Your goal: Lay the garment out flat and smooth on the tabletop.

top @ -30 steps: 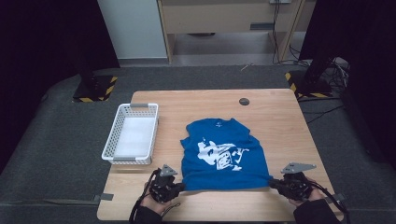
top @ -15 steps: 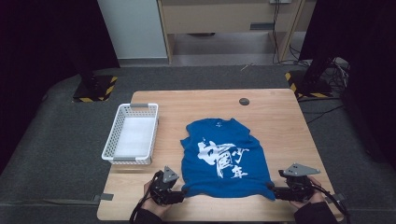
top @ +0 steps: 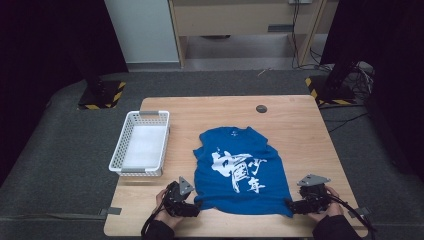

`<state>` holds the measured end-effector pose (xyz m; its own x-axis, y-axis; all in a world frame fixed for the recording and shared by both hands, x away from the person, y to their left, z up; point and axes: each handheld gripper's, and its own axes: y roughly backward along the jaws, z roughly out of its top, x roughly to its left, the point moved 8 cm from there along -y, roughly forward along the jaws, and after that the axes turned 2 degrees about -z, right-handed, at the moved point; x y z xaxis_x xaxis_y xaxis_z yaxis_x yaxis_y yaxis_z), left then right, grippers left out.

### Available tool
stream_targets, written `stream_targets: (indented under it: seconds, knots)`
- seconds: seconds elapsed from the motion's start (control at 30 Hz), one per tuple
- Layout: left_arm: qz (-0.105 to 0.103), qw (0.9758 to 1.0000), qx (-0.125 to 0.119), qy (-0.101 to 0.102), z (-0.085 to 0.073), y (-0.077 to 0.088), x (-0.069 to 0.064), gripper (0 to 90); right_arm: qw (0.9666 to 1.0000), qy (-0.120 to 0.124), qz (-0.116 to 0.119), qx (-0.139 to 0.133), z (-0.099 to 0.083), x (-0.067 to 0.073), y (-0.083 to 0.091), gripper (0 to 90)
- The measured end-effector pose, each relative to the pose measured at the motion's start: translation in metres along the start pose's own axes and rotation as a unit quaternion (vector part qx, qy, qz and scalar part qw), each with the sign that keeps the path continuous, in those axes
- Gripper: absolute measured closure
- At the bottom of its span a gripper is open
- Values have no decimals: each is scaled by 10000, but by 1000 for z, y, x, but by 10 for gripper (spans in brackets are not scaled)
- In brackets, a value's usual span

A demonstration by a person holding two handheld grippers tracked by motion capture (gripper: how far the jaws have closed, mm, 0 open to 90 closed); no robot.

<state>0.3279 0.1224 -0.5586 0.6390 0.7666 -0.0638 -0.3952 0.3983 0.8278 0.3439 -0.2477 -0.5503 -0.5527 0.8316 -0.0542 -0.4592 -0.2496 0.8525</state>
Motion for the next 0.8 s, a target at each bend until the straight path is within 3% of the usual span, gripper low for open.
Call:
stream_targets:
  seconds: [0.27,0.5,0.8]
  knots:
    - [-81,9999,52,-40,-4,2,-1,138,9999,81,-90,35,-2,0,-2,57]
    - [-103,9996,264,-9,-11,8,-10,119,10000,35,57,44,-8,1,1,40]
    - [-306,9985,462,-6,-21,16,-21,109,9995,280,76,106,-13,6,7,37]
